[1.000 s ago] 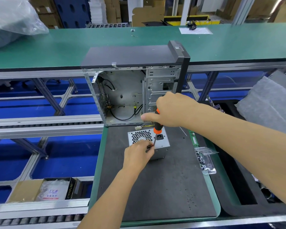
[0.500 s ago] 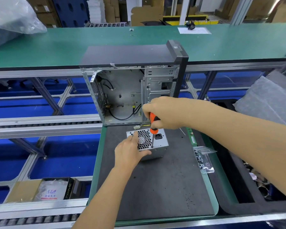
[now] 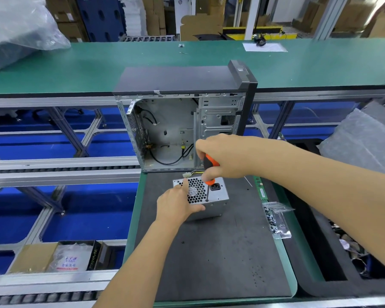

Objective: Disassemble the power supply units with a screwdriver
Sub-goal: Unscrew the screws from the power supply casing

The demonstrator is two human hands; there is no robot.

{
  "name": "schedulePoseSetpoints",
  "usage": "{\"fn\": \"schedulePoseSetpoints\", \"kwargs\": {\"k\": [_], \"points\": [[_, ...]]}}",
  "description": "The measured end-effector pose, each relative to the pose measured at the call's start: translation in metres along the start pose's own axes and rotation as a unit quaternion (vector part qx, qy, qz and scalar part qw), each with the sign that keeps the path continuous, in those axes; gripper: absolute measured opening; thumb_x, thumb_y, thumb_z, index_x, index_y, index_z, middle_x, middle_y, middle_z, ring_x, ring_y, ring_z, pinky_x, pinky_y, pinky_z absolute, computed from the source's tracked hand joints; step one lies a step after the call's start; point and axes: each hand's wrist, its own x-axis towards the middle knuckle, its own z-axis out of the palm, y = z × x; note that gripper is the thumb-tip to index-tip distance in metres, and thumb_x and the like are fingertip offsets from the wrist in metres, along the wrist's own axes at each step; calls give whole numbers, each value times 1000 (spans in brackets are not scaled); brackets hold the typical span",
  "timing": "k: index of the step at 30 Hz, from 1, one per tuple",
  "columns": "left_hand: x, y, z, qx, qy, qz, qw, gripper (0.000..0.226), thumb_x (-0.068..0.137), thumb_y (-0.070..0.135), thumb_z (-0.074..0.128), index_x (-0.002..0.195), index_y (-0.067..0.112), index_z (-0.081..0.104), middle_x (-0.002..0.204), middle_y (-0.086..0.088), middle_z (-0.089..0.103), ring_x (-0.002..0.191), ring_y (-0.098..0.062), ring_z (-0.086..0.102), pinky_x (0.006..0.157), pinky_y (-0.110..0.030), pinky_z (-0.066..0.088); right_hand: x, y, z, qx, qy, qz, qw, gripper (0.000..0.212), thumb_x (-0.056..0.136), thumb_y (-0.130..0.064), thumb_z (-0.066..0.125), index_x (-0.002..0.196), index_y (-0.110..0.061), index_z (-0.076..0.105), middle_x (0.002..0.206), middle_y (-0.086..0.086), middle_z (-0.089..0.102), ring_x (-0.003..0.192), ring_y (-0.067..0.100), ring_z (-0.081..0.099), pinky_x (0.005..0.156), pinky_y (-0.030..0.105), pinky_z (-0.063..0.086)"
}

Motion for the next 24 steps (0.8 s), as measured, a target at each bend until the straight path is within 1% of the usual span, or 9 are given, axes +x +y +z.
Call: {"fn": "schedulePoseSetpoints", "kwargs": {"k": [2, 4, 6, 8, 12, 15, 17, 20, 24], "points": [[-1, 0, 0, -2, 3, 1, 1000, 105, 70, 79, 66, 152, 23, 30, 123, 3, 64, 112, -23, 61, 78, -35, 48, 1, -2, -3, -93, 9, 41, 995, 75, 81, -79, 24, 108, -15, 53, 85, 3, 45, 76, 26, 48, 54, 33, 37], [-1, 1, 1, -3, 6, 1, 1000, 106, 71, 79, 65, 153, 22, 29, 122, 3, 64, 112, -23, 61, 77, -35, 47, 4, -6, -1, -159, 15, 22, 987, 81, 82, -72, 7, 112, -14, 55, 79, 5, 43, 74, 28, 48, 53, 34, 36], [-1, 0, 1, -5, 8, 1, 1000, 106, 71, 79, 66, 153, 22, 29, 122, 3, 64, 112, -23, 61, 77, -35, 48, 5, -7, 2, -99, 48, -4, 994, 39, 98, -55, 32, 104, -19, 46, 86, 7, 51, 77, 29, 52, 65, 40, 49], [-1, 0, 2, -8, 10, 0, 1000, 105, 71, 79, 66, 152, 22, 31, 122, 3, 64, 112, -23, 61, 77, -36, 48, 6, -8, 4, -12, 37, -43, 998, 24, 97, -40, 52, 108, -21, 43, 99, 2, 54, 86, 27, 53, 77, 42, 50], [-2, 0, 0, -8, 12, 2, 1000, 101, 70, 79, 66, 149, 25, 33, 116, 4, 65, 107, -22, 63, 74, -35, 47, 4, -9, 2, 17, 18, -5, 1000, 41, 89, -58, 58, 105, -23, 44, 89, -2, 44, 85, 25, 52, 69, 40, 48], [-2, 1, 0, -1, 11, 1, 1000, 102, 70, 79, 66, 148, 23, 33, 117, 3, 65, 107, -23, 63, 75, -35, 48, 5, -10, -5, -187, 32, 44, 981, 50, 97, -58, 23, 119, -25, 54, 75, 2, 34, 71, 27, 48, 50, 33, 39], [-2, 0, 1, 3, 11, 0, 1000, 104, 70, 80, 65, 150, 22, 31, 117, 3, 65, 107, -23, 63, 75, -34, 48, 4, -8, -5, -199, 27, 3, 980, 60, 95, -49, 9, 124, -21, 54, 75, 3, 36, 73, 28, 50, 51, 34, 37], [-2, 0, 1, 3, 16, -1, 1000, 104, 70, 79, 65, 150, 22, 32, 117, 3, 65, 107, -23, 63, 75, -35, 49, 4, 0, -2, -55, 30, -34, 997, 25, 99, -44, 45, 109, -21, 46, 86, -1, 48, 75, 17, 50, 61, 31, 39], [-2, 0, 1, -2, 16, 2, 1000, 100, 71, 79, 65, 149, 24, 33, 117, 3, 65, 107, -23, 63, 75, -35, 49, 2, 3, 2, 22, 24, -16, 999, 37, 89, -57, 59, 100, -25, 42, 91, -4, 47, 72, 7, 42, 56, 26, 32]]}}
